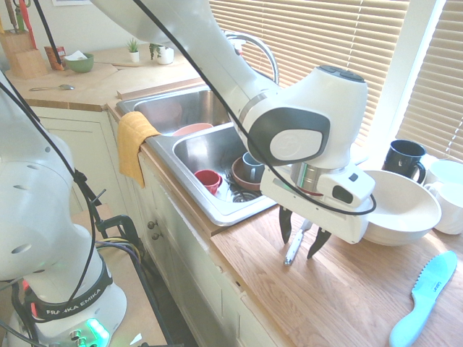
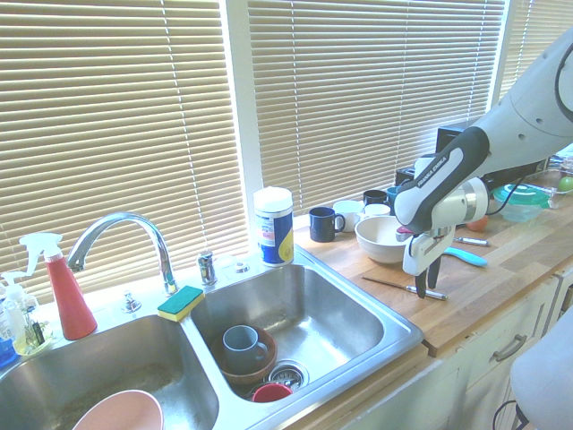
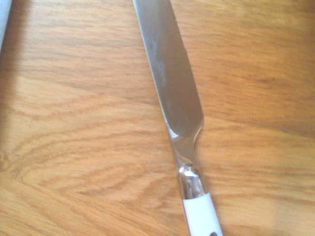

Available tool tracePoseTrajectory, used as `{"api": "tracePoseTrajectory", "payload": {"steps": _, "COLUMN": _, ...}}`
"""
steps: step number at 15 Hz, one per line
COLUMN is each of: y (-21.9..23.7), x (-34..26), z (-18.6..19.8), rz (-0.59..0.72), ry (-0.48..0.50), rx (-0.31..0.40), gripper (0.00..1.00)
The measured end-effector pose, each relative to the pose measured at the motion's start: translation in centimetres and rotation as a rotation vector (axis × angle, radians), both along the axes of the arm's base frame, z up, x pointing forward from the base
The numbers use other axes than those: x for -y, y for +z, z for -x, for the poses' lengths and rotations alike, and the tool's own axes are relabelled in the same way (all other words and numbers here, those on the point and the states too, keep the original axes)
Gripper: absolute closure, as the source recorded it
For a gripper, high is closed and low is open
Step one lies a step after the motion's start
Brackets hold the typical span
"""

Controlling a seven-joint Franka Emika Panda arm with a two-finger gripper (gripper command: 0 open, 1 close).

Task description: Put the knife into the sink

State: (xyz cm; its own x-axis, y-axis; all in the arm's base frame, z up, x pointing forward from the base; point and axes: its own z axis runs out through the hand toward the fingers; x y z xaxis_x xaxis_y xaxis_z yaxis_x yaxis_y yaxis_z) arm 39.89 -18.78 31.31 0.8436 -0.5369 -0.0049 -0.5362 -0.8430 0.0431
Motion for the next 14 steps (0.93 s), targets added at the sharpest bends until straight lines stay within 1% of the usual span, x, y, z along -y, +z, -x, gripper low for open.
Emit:
{"api": "tracePoseTrajectory", "payload": {"steps": 10, "y": 0.1, "x": -0.3, "z": -0.2, "rz": -0.003, "ry": -0.015, "rx": 0.01, "gripper": 1.0}}
{"api": "tracePoseTrajectory", "payload": {"steps": 12, "y": 0.2, "x": -0.9, "z": -0.4, "rz": -0.029, "ry": -0.03, "rx": 0.012, "gripper": 1.0}}
{"api": "tracePoseTrajectory", "payload": {"steps": 14, "y": 1.3, "x": -2.8, "z": -0.9, "rz": -0.043, "ry": -0.022, "rx": 0.028, "gripper": 1.0}}
